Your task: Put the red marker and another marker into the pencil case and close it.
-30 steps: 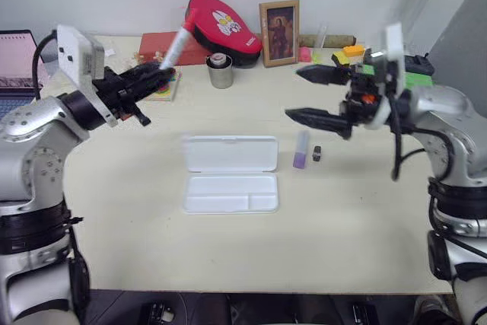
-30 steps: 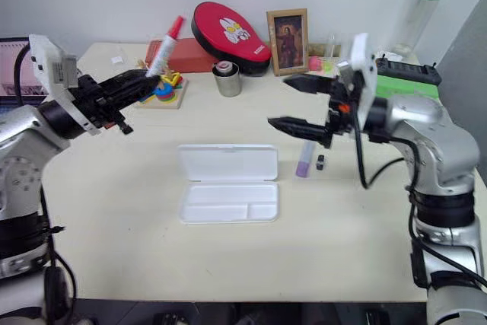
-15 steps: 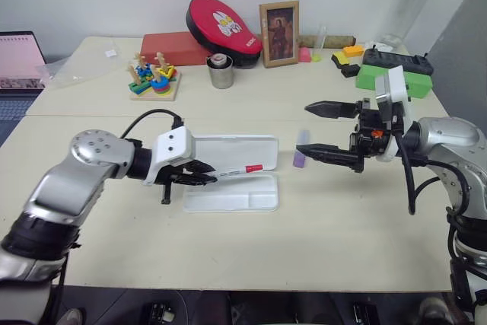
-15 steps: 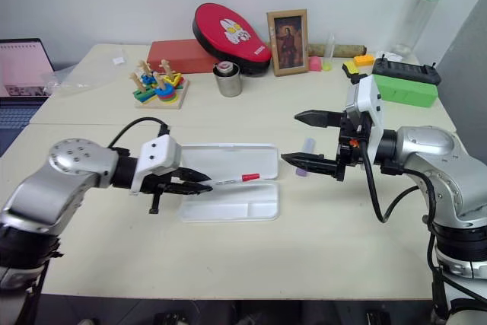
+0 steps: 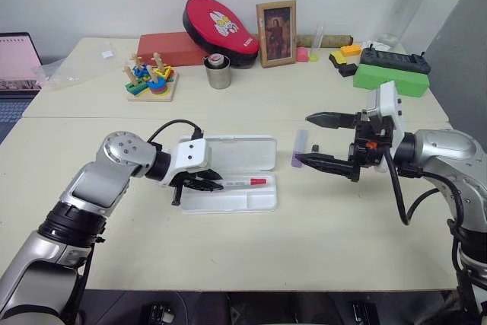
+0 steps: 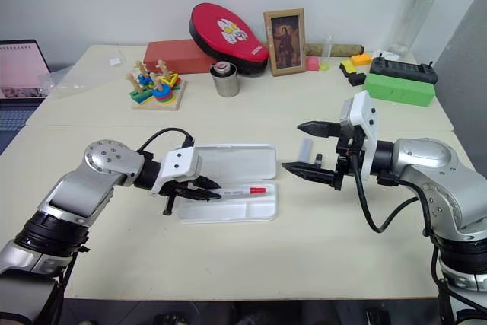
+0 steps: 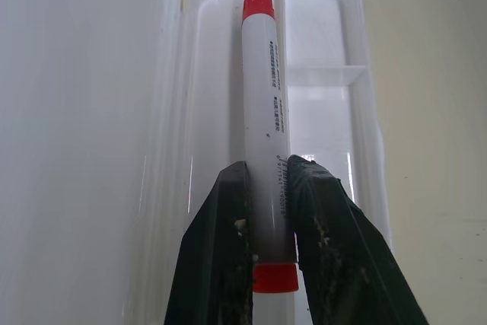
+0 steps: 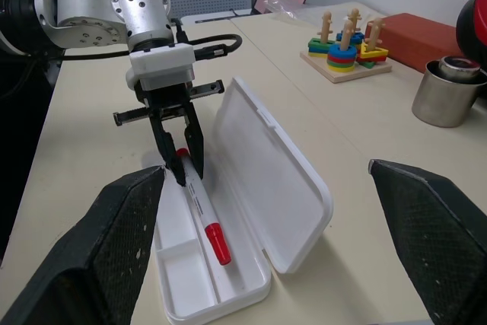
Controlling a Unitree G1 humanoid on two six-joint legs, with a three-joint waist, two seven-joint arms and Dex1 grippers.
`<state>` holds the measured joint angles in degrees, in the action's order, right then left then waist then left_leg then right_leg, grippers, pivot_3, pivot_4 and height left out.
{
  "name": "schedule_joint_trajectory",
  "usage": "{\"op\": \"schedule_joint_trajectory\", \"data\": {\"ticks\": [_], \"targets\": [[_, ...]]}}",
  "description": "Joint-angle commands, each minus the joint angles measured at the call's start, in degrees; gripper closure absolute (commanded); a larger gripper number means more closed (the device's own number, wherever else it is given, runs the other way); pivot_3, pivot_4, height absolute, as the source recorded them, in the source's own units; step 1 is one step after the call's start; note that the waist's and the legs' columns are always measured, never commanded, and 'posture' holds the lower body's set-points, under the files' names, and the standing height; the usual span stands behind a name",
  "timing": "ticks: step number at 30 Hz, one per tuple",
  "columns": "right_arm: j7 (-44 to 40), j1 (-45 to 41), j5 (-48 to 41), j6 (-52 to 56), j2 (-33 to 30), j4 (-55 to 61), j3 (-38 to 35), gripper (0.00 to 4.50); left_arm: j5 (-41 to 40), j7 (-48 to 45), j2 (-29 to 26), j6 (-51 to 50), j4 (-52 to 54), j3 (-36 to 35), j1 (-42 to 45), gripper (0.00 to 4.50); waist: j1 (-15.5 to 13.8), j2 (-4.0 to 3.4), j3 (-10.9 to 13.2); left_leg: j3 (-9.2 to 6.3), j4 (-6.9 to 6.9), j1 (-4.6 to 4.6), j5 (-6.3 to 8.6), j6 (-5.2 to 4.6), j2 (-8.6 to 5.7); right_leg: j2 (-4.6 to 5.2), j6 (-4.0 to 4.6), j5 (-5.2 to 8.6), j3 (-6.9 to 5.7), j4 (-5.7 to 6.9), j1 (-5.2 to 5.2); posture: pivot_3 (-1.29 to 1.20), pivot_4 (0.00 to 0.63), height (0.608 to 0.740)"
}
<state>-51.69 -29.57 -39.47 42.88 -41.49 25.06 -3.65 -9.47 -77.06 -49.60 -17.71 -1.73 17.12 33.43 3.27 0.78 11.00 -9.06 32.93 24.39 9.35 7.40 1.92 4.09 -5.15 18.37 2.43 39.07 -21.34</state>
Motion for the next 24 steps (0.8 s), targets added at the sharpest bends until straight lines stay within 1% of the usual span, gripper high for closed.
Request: {"op": "schedule_joint_trajectory", "data": {"ticks": [1,2,4,9,12,13,15,18,21,24], "targets": [[0.5,0.1,-0.7,-0.6,-0.1,1.9,-0.6,0.0,0.8,-0.1,0.5,-0.4,0.8,-0.5,1.1,3.23,0.0,0.0,0.0,0.0,0.0,0.0,0.0,0.0,0.0,0.0,0.0,0.0,0.0,0.0,0.0,0.0,0.15,0.74],[0.5,0.1,-0.7,-0.7,-0.1,1.8,-0.5,0.0,0.9,0.0,0.5,-0.5,1.0,-0.6,1.0,2.94,0.0,0.0,0.0,0.0,0.0,0.0,0.0,0.0,0.0,0.0,0.0,0.0,0.0,0.0,0.0,0.0,0.15,0.74],[0.4,0.0,-0.7,-0.8,-0.1,1.5,-0.3,0.0,0.5,0.2,0.8,-1.3,1.7,-1.2,1.0,2.63,0.0,0.0,0.0,0.0,0.0,0.0,0.0,0.0,0.0,0.0,0.0,0.0,0.0,0.0,0.0,0.0,0.15,0.74],[1.4,-0.5,0.7,-0.2,-0.2,0.0,0.8,0.0,-0.6,1.0,1.4,-2.7,3.4,-2.5,0.9,1.61,0.0,0.0,0.0,-0.01,0.0,0.0,0.0,0.0,0.0,0.0,0.0,0.0,0.0,0.0,0.0,0.0,0.15,0.74],[6.7,-1.6,5.5,2.5,-0.2,-3.6,3.4,0.0,-7.4,3.1,4.2,-8.5,8.5,-7.0,0.1,1.13,0.0,0.02,0.0,-0.01,0.01,0.0,0.0,0.0,0.0,0.0,0.0,0.0,0.0,0.01,0.0,0.0,0.15,0.74],[8.4,-1.9,7.0,3.3,-0.1,-4.6,4.2,0.0,-9.5,4.0,5.1,-10.3,10.2,-8.5,-0.4,0.88,0.0,0.02,0.0,-0.02,0.05,0.0,0.0,0.0,0.0,0.0,0.0,0.0,-0.01,0.02,0.02,0.0,0.15,0.74],[12.1,-2.6,9.7,5.0,1.0,-6.3,6.0,0.0,-12.8,7.1,7.3,-13.1,13.0,-11.4,-1.1,0.59,0.0,0.02,0.0,-0.02,0.06,0.0,0.0,0.0,0.0,0.0,0.0,0.0,-0.01,0.01,0.02,0.0,0.15,0.74],[20.9,-4.5,14.2,9.4,5.8,-10.0,8.2,0.0,-17.2,13.2,11.5,-16.7,16.3,-16.2,-1.6,0.03,0.3,0.02,0.0,-0.04,0.06,-0.01,0.0,0.0,0.0,0.0,0.0,0.0,-0.01,0.04,0.02,0.0,0.15,0.74],[29.0,-6.0,17.4,13.4,11.7,-13.3,7.9,0.0,-19.3,19.1,14.6,-19.1,18.2,-19.2,-1.2,0.03,0.4,0.02,0.0,-0.05,0.07,-0.03,-0.01,0.0,0.0,0.0,0.0,-0.01,-0.01,0.1,0.03,0.0,0.15,0.74],[33.3,-7.1,18.6,16.1,16.3,-13.3,7.3,0.0,-21.0,22.5,15.6,-21.0,19.9,-21.2,-1.5,0.03,0.3,0.02,0.0,-0.05,0.07,-0.03,-0.02,0.01,0.0,0.0,0.01,-0.01,-0.01,0.11,0.01,0.0,0.15,0.74]]}}
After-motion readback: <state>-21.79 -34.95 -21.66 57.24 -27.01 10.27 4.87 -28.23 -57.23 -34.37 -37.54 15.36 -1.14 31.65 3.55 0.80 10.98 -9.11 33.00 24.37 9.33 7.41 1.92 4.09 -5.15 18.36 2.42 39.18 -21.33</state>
